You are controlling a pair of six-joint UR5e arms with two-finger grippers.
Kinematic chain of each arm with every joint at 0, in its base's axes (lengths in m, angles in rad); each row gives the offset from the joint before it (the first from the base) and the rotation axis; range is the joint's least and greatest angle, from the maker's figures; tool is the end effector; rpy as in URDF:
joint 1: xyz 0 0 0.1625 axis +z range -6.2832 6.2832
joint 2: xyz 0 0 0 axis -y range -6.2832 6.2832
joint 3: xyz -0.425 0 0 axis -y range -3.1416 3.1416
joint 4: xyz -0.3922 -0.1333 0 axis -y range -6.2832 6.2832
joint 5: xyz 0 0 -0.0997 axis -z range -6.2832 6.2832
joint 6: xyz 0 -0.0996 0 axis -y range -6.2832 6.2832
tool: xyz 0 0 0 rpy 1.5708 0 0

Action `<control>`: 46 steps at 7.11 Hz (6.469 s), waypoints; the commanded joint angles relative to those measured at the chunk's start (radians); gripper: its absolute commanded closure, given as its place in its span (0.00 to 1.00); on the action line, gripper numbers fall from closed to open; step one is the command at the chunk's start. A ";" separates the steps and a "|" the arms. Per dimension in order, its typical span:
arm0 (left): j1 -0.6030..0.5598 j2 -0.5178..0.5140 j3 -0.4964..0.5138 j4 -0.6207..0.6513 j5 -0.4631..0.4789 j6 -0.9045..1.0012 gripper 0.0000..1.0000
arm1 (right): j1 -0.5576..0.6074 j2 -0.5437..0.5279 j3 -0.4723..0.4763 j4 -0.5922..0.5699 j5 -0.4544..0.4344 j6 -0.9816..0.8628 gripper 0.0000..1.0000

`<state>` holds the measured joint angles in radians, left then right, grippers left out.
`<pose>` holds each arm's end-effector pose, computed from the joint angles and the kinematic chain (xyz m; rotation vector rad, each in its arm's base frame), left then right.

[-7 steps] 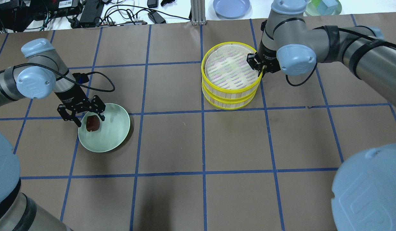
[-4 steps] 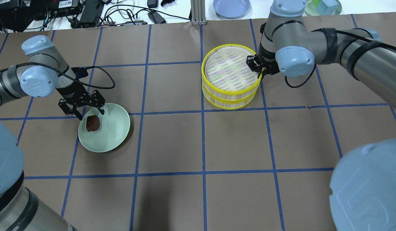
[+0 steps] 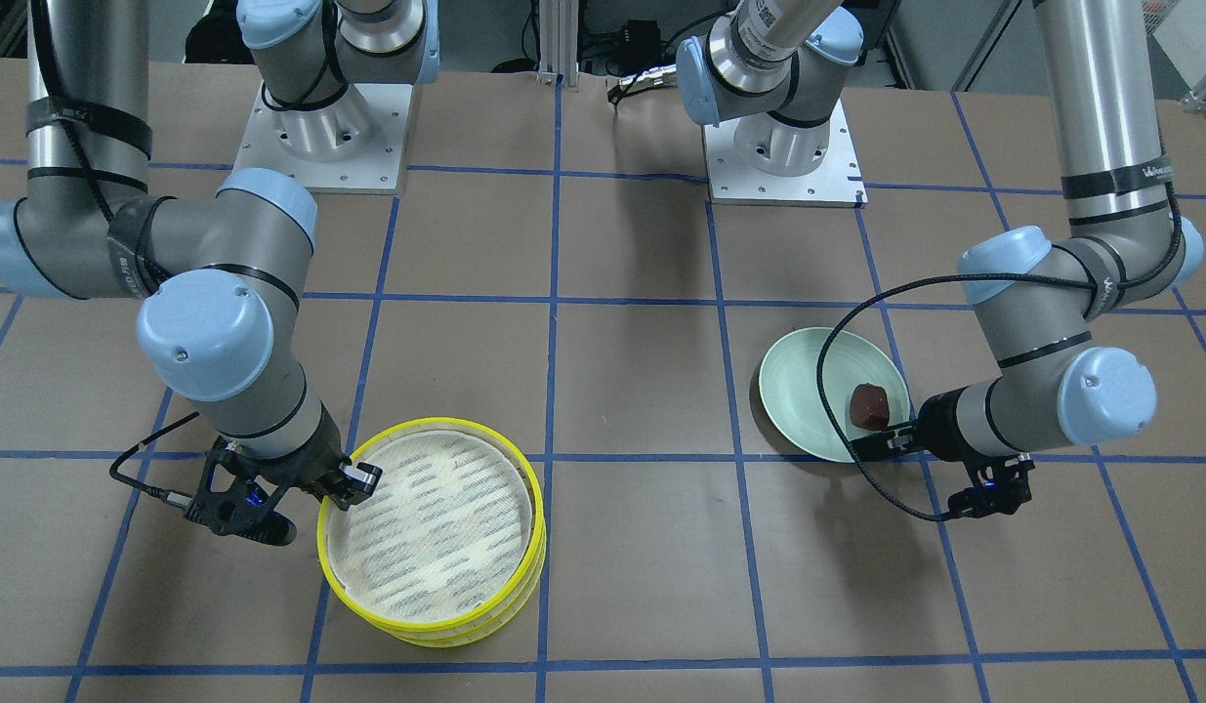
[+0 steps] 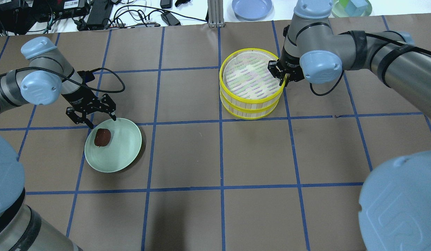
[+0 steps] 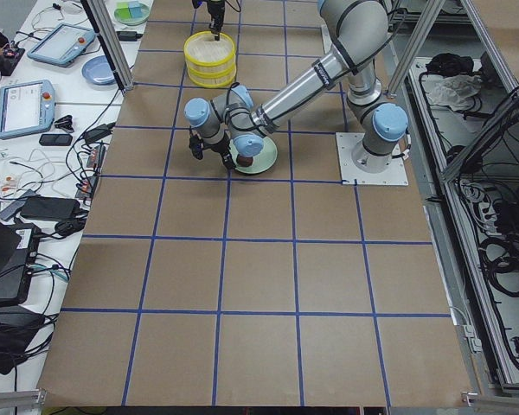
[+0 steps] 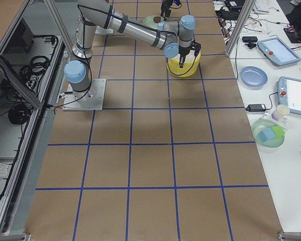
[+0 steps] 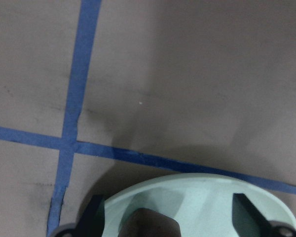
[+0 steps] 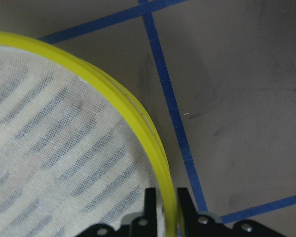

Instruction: Stack buns with steamer

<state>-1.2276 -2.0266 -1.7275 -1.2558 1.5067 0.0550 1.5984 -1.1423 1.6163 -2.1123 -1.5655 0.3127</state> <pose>0.0617 -0.5877 0.1944 0.4438 -2.9583 -0.4205 0.1512 -0.6278 0.2774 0.4434 3.0916 -0.1025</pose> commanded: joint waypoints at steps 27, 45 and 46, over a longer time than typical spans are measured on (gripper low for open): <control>-0.550 -0.093 0.207 0.523 -0.635 -0.819 0.00 | -0.015 -0.511 -0.084 0.658 -0.007 -0.287 0.00; -0.235 0.454 0.181 -0.306 0.084 -0.012 0.00 | -0.017 -0.501 -0.076 0.548 -0.005 -0.288 0.00; -0.256 0.456 0.168 -0.298 0.083 -0.042 0.00 | -0.017 -0.502 -0.076 0.549 -0.007 -0.288 0.00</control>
<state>-1.4546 -1.5741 -1.5444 -1.5621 1.5893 0.0429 1.5815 -1.6432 1.5398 -1.5651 -1.5713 0.0246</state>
